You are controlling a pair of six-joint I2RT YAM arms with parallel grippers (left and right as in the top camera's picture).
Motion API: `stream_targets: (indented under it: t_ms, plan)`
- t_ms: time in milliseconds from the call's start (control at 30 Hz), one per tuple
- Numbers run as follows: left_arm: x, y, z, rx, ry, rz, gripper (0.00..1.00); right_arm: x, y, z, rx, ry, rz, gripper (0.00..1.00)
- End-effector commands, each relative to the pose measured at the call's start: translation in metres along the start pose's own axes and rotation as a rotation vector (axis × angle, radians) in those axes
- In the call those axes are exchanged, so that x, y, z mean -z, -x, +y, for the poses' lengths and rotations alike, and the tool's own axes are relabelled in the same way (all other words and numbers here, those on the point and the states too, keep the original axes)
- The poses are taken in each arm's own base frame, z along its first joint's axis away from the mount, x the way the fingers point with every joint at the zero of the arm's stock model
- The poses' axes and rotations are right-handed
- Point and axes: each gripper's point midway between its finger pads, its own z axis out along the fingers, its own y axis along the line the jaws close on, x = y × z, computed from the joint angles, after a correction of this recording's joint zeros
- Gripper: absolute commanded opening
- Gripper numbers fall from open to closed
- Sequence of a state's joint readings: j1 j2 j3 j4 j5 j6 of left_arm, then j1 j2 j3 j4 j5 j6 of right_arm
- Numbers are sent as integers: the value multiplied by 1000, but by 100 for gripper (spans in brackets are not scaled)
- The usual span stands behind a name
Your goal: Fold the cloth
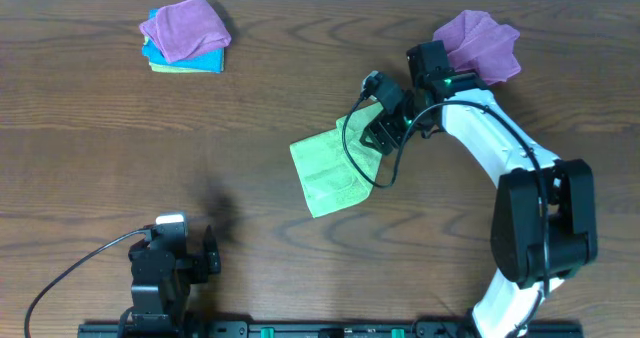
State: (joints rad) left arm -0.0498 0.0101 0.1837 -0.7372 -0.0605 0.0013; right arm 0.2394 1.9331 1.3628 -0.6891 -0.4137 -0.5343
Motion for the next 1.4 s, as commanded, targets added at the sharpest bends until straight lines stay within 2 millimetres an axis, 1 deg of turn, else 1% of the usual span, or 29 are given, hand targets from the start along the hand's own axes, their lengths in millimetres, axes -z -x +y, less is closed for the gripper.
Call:
stream_targets:
  t_ms: [0,167,400,533,700,867,933,1033,1200,1233,1367]
  plan:
    - [-3,-10,3,-20,16,28,95,-12,-3,4,68,13,23,82]
    - [-3,-10,3,-20,16,28,95,-23,-1,10,110,26,31,81]
    - [-3,-10,3,-20,16,28,95,-33,13,11,173,-19,6,76]
    - [-3,-10,3,-20,16,28,95,-37,18,10,188,-32,-2,75]
    - [-3,-10,3,-20,16,28,95,-45,12,8,183,-35,19,73]
    - [-3,-10,3,-20,16,28,95,-56,9,6,183,-31,25,65]
    - [-3,-10,3,-20,16,28,95,-58,11,5,188,-35,17,60]
    - [-3,-10,3,-20,16,28,95,-58,19,0,195,-54,-13,45]
    - [-3,-10,3,-20,16,28,95,-57,31,-5,183,-79,-59,7]
    - [-3,-10,3,-20,16,28,95,-56,34,-5,175,-82,-67,1]
    - [-3,-10,3,-20,16,28,95,-54,41,-8,171,-95,-87,1]
